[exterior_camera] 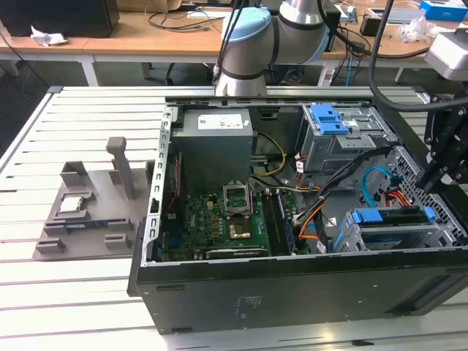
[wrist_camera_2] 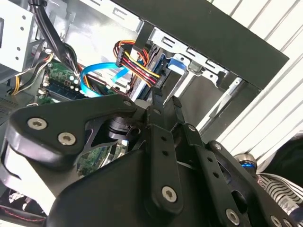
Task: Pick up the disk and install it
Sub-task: 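Insert the first disk wire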
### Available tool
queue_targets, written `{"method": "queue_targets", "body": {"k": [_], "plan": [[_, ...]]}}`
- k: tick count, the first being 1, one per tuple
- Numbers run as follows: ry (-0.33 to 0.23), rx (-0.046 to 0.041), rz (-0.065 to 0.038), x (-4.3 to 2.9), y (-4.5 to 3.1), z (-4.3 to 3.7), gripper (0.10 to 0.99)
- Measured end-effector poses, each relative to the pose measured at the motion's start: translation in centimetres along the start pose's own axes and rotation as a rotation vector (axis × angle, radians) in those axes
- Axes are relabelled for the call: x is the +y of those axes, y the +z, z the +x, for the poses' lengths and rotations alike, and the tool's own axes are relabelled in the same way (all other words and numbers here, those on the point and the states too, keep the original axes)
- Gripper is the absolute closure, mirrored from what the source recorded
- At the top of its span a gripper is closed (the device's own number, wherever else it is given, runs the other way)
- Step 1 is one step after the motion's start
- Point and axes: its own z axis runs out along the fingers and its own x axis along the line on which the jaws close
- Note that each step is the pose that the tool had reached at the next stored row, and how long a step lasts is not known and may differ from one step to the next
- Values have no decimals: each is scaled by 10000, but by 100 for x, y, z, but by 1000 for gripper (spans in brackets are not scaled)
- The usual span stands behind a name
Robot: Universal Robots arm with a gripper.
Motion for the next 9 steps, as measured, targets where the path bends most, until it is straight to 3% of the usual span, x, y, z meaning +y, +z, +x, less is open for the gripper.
{"method": "queue_targets", "body": {"k": [9], "plan": [[0,0,0,4,-135,2,847]]}}
